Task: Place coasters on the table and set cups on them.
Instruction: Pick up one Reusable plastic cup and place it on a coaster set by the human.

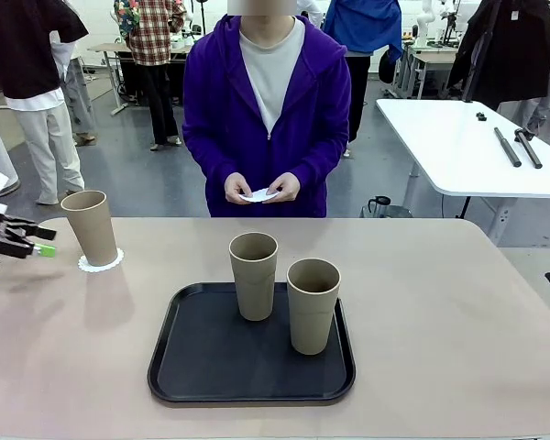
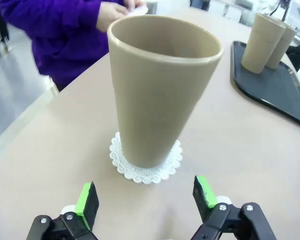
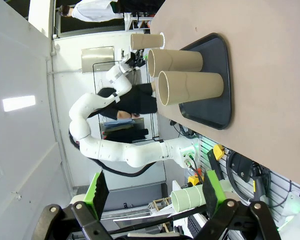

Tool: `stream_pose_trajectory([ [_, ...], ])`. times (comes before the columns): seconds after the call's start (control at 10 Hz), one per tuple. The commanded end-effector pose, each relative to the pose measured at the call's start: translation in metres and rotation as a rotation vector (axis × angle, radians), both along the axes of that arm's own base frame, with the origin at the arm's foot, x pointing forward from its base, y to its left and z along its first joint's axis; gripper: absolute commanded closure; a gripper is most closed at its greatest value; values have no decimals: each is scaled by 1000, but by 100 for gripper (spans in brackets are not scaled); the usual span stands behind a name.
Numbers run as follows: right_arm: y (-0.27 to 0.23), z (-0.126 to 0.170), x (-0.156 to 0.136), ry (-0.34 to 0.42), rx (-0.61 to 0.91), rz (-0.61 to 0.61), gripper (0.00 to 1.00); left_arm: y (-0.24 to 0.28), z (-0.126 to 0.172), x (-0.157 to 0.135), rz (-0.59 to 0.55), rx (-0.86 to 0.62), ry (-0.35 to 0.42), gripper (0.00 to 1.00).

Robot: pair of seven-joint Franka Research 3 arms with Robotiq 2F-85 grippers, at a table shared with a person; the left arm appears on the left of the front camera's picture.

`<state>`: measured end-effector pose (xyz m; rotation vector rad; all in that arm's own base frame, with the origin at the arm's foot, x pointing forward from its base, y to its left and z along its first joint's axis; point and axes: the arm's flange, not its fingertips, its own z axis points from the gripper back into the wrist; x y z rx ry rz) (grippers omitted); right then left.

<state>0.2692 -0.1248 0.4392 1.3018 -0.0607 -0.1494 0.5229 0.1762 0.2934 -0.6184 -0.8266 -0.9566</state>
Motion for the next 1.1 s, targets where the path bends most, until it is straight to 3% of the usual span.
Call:
stream_pose_trajectory([
  [0.0,1,1,0,-1,6,-1,0,-43,73,-42,24,166,212,0],
  [0.2,1,1,0,-1,6,-1,0,-65,137,-66,7,277,309,0],
  [0.5,1,1,0,-1,6,-1,0,-104,199,-87,80,453,406,0],
  [0.8,1,1,0,-1,6,-1,0,-136,230,-101,191,607,406,0],
  [1.0,1,1,0,-1,6,-1,0,-148,243,-105,258,630,388,0],
])
